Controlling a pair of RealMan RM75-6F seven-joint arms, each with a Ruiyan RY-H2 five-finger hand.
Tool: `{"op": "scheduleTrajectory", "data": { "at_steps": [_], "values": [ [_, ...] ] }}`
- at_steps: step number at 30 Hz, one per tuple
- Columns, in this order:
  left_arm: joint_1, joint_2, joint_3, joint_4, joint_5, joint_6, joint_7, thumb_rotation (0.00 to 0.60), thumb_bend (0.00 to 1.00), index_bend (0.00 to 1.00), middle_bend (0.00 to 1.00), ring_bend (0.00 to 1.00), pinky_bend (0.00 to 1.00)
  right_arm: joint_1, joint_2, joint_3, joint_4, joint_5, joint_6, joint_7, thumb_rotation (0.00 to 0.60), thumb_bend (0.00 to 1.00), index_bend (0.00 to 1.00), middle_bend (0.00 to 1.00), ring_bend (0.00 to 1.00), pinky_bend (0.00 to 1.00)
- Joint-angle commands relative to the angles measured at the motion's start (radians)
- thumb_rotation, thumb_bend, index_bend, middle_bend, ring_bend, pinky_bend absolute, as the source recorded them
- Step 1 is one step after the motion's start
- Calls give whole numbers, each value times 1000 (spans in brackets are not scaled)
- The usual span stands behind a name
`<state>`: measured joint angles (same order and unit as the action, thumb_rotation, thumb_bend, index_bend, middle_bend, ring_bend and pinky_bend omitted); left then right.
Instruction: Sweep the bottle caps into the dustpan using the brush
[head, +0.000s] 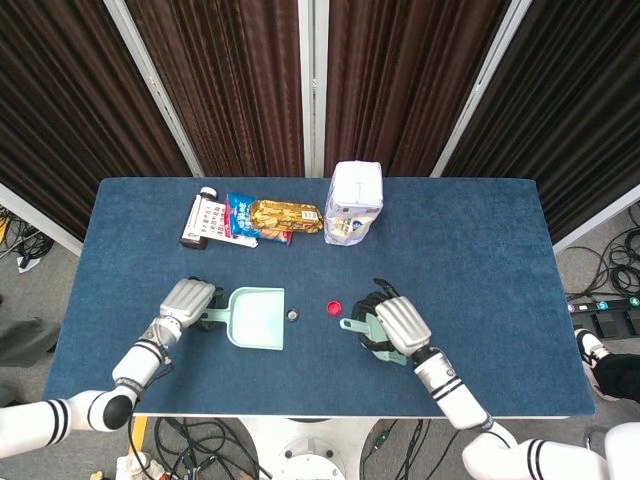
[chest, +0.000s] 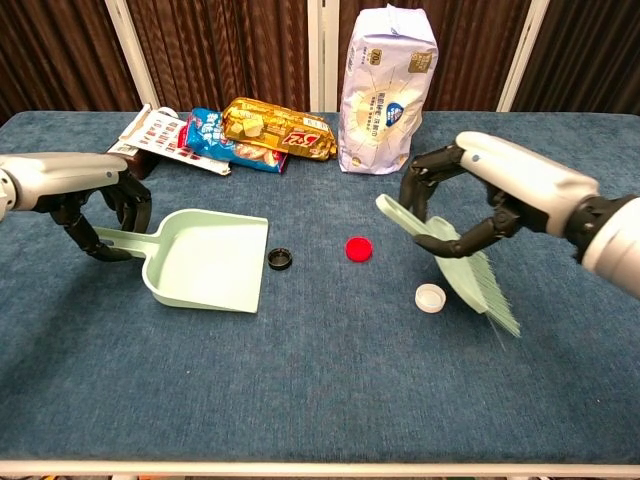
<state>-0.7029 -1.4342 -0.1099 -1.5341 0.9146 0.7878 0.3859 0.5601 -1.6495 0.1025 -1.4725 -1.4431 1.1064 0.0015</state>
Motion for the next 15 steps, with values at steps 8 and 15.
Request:
{"op": "scheduleTrajectory", "data": {
  "at_steps": [8, 15],
  "values": [
    [-21, -2, 12, -7, -23, -5, -17, 600, 349, 584, 546, 361, 264, 76, -187, 67, 177, 1, -9, 21, 600, 455, 681, 642, 315, 80],
    [-47, -16, 13, -10, -34, -8, -13, 600, 349, 584, 546, 361, 264, 108, -248, 84, 249, -20, -1, 96, 600, 456, 687, 642, 315, 79]
  ]
}}
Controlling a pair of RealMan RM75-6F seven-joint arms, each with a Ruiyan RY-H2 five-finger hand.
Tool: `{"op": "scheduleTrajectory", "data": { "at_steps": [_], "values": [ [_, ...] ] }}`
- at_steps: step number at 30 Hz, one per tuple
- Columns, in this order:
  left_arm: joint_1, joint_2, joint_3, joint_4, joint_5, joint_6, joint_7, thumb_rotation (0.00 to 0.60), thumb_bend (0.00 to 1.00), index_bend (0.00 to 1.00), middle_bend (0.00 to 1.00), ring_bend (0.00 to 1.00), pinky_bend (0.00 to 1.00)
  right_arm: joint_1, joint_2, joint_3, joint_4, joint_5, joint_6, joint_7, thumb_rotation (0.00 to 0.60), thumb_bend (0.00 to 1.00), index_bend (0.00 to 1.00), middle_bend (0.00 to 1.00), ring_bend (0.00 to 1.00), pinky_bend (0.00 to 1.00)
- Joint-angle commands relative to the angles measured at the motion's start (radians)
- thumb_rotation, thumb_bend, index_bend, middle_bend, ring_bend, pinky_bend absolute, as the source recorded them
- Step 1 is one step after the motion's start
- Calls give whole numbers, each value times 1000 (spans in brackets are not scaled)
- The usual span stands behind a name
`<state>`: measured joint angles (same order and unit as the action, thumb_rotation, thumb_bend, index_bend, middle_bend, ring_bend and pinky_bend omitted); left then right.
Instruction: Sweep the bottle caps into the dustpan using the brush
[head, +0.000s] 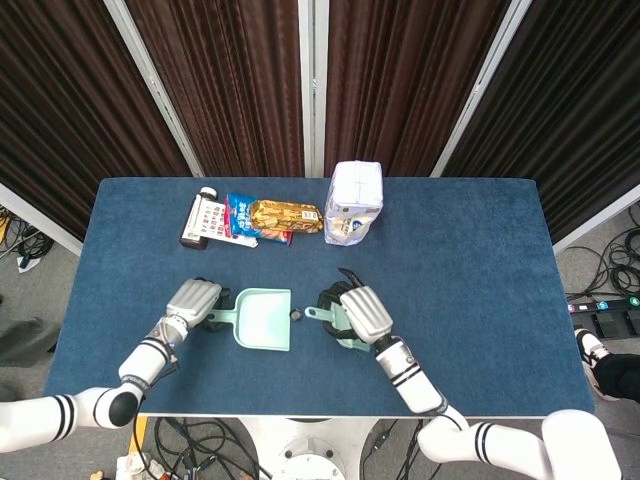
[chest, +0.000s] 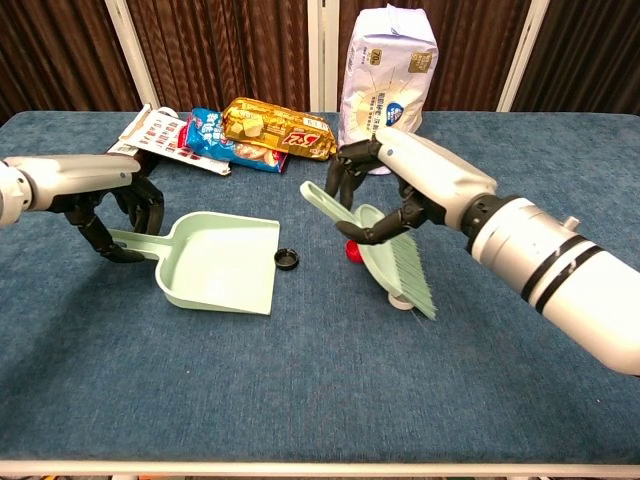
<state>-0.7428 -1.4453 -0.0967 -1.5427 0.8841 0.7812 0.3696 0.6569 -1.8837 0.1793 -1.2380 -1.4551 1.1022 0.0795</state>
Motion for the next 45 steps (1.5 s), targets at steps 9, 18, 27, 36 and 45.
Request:
{"op": "scheduleTrajectory", "data": {
  "at_steps": [9, 18, 27, 36, 45],
  "values": [
    [-55, -51, -6, 7, -45, -8, 23, 600, 349, 585, 546, 361, 264, 42, -38, 15, 40, -22, -9, 111, 600, 469, 690, 642, 318, 78],
    [-96, -92, -6, 9, -106, -4, 49, 600, 349, 584, 547, 361, 265, 76, -58, 17, 62, -50, -11, 198, 600, 499, 697, 643, 322, 77],
    [-138, -130, -16, 21, -149, -2, 61, 600, 350, 584, 547, 361, 265, 106, -80, 22, 78, -66, -7, 262, 600, 531, 700, 644, 322, 76],
    [-170, -151, -22, 25, -181, 3, 64, 600, 350, 584, 547, 361, 265, 115, -68, 20, 72, -95, 33, 319, 600, 539, 700, 645, 323, 75],
    [-171, -127, -9, 25, -199, 9, 53, 600, 349, 584, 547, 361, 265, 55, 67, -39, -14, -120, 81, 294, 600, 540, 700, 645, 322, 75]
  ]
}}
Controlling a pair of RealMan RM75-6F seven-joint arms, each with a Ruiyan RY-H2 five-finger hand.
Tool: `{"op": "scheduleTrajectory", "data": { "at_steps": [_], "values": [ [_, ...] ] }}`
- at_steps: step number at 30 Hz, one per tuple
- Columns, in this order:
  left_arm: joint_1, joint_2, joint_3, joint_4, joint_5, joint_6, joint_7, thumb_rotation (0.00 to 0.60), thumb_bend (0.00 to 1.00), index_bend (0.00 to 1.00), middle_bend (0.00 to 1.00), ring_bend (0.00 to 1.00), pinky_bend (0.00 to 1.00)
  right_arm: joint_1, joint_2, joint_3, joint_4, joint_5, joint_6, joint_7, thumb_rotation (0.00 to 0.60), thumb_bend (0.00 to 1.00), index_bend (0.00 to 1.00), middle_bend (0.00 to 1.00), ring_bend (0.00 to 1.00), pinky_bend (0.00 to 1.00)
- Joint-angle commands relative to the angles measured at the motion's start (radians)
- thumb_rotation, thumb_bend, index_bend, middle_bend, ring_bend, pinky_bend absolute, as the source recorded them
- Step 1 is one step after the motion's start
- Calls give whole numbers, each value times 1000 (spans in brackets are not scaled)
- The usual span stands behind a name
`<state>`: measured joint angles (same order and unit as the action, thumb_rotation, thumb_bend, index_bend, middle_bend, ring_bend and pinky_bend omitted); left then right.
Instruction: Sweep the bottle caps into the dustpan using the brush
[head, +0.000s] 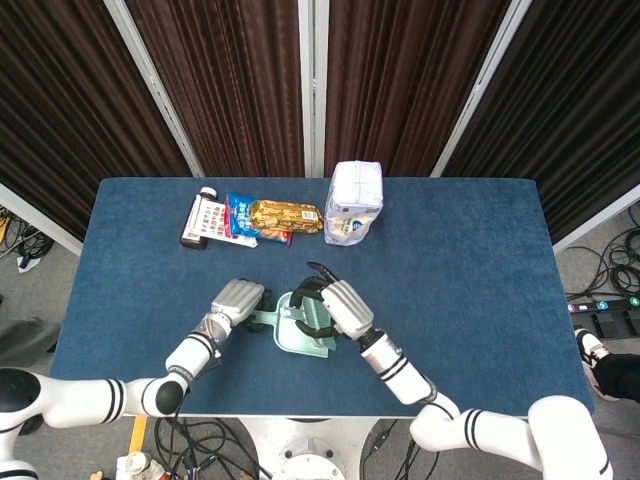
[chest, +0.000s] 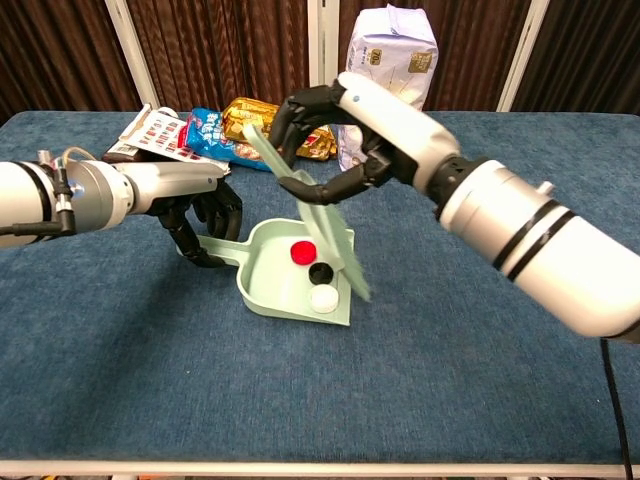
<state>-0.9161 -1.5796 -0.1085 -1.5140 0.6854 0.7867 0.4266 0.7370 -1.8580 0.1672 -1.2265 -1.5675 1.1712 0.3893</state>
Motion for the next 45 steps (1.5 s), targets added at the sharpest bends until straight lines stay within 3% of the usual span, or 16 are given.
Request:
{"op": "scheduleTrajectory", "data": {
  "at_steps": [1, 10, 23, 31, 36, 40, 45],
  "values": [
    [4, 11, 4, -6, 1, 6, -7, 600, 349, 584, 547, 361, 265, -35, 56, -37, -28, -6, 15, -21, 600, 540, 700, 645, 322, 75],
    [12, 28, 4, -5, 5, -4, -48, 600, 350, 584, 544, 361, 267, -71, 95, -67, 4, 25, -6, -18, 600, 541, 703, 646, 320, 75],
    [-10, 9, -5, -11, -15, -7, -58, 600, 349, 583, 545, 361, 268, 53, -127, 5, 210, -4, -29, 82, 600, 569, 704, 646, 321, 75],
    [-19, 7, -3, -16, -28, -2, -56, 600, 348, 584, 545, 361, 269, 92, -203, 32, 292, -9, 2, 128, 600, 575, 704, 647, 321, 75],
    [-13, 13, 1, -21, -18, 15, -61, 600, 345, 548, 532, 361, 270, 68, -140, 14, 245, -33, 56, 121, 600, 574, 704, 647, 320, 75],
    [-10, 23, -1, -29, -4, 8, -76, 600, 336, 402, 473, 357, 269, 26, -18, -23, 161, -42, 66, 70, 600, 574, 706, 647, 318, 75],
    [7, 11, -10, -17, 37, 50, -97, 600, 151, 279, 363, 285, 269, -24, 210, -75, -15, 7, -27, -111, 600, 574, 692, 642, 285, 75]
  ]
}}
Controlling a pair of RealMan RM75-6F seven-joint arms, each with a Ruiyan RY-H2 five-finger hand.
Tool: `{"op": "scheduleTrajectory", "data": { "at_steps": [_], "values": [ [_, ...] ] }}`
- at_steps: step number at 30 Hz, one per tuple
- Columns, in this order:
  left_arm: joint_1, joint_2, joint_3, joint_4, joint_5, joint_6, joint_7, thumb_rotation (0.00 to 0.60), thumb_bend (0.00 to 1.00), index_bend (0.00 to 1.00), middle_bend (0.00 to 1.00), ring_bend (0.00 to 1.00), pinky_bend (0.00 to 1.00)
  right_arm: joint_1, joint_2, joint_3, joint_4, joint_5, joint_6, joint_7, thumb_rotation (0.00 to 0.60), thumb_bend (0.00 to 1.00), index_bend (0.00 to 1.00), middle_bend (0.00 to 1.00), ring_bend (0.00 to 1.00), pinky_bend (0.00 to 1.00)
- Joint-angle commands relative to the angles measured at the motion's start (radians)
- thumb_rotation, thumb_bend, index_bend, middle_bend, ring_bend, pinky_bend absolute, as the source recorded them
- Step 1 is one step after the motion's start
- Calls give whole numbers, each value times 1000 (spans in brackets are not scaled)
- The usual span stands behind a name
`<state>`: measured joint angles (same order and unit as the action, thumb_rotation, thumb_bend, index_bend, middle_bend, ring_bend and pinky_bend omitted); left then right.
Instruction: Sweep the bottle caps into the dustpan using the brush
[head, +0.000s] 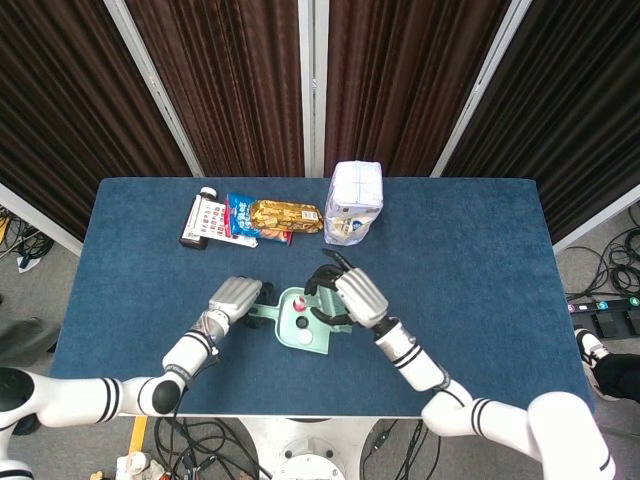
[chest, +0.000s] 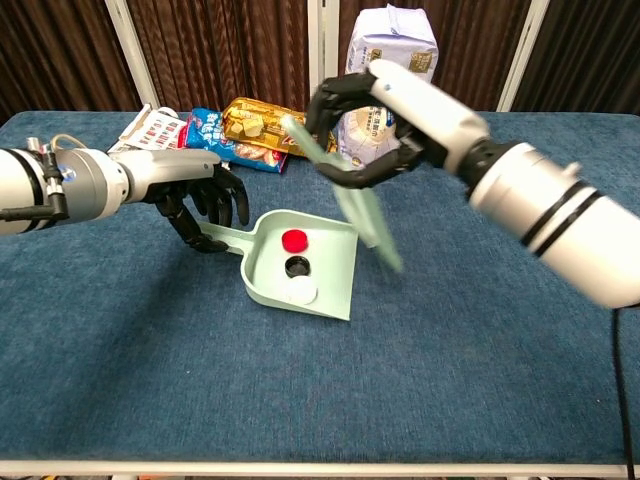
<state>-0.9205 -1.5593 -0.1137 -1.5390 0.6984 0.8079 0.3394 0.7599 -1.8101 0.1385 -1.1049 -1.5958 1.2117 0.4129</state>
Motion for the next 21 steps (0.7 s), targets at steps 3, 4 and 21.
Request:
{"op": "scheduleTrajectory", "data": {
  "at_steps": [3, 4, 21],
  "values": [
    [24, -9, -11, 6, 46, 50, -23, 589, 112, 255, 319, 238, 263, -60, 270, -65, -231, 82, -137, -245, 600, 571, 659, 621, 258, 73],
    [29, -7, -11, 3, 55, 61, -24, 583, 110, 251, 314, 235, 262, -62, 295, -70, -251, 94, -157, -279, 600, 565, 649, 614, 251, 71],
    [239, 189, 35, -11, 193, 333, -50, 600, 105, 247, 313, 235, 234, -126, 397, -107, -356, 274, -240, -615, 600, 293, 0, 203, 0, 0]
  ]
}}
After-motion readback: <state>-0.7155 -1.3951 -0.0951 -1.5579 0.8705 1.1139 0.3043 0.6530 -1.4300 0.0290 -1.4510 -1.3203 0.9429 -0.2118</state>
